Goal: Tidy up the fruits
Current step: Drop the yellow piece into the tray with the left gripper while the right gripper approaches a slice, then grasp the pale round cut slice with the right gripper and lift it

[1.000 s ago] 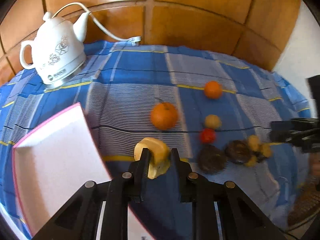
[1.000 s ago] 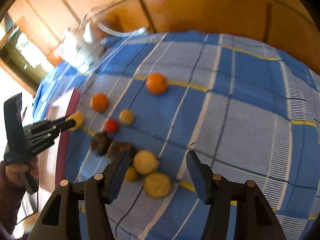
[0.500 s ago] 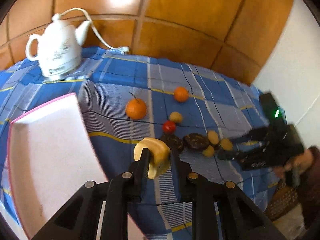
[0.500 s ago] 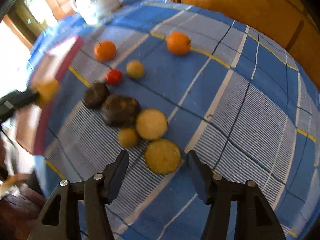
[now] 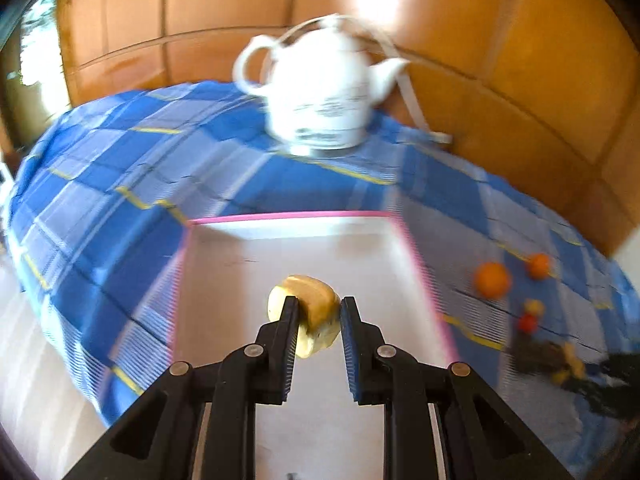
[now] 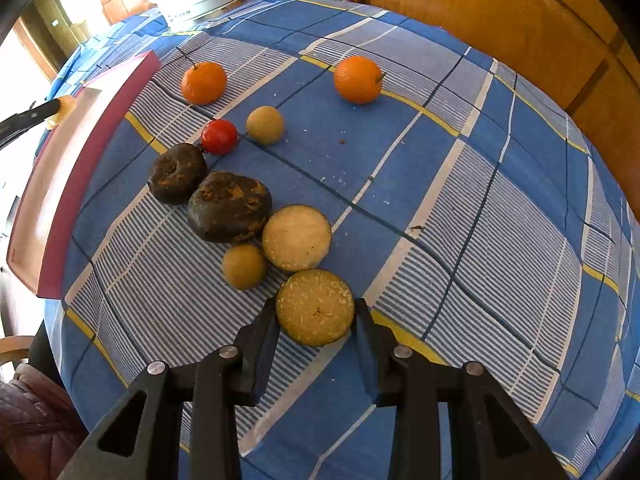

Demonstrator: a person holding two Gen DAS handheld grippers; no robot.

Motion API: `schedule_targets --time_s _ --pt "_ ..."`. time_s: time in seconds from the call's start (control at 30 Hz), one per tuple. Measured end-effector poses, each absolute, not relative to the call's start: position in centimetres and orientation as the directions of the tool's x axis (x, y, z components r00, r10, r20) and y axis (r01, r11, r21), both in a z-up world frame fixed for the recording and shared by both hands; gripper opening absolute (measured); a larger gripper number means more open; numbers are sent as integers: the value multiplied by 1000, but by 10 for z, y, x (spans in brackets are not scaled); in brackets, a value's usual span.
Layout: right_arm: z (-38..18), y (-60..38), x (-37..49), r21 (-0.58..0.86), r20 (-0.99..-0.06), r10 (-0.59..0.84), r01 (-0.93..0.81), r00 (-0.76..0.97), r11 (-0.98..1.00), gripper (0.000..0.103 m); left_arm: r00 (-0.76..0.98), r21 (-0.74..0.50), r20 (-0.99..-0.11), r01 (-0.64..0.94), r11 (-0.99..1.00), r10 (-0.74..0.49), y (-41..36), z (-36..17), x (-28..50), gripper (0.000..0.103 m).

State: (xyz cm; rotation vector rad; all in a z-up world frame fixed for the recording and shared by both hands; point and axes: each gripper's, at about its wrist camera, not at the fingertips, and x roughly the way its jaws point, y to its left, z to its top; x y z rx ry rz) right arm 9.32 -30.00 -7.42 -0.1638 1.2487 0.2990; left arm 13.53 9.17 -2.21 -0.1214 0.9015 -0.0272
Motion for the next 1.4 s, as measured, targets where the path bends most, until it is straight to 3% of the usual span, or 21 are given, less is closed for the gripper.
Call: schedule_targets --time_s 0.23,0.4,0.5,0.57,0.77,0.93,1.2,1.4 --pt "-81 -296 94 17 -951 115 -321 289 947 36 612 -52 -790 -129 990 38 108 -39 153 22" --pt "-82 -291 93 21 -951 117 -316 288 949 36 647 -39 -757 -177 983 86 106 -27 143 32" --pt "-82 -288 94 19 -951 115 -317 288 948 36 694 -36 -712 -196 980 113 101 -11 125 46" --pt "-79 -291 94 17 -951 114 -317 289 948 36 725 -31 -676 -213 977 136 96 -1 111 67" --pt "-80 -288 90 4 -948 105 -320 299 947 36 800 -23 -577 -214 976 162 78 24 70 92" --pt "-81 -284 86 -11 -946 94 -319 310 948 36 820 7 -543 -208 978 178 65 32 50 100" --pt "-82 -273 78 -41 -942 69 -316 329 948 36 808 7 -563 -205 979 173 57 30 36 101" --pt "-81 -267 71 -54 -943 53 -308 329 950 36 796 14 -597 -114 993 100 44 20 28 100"
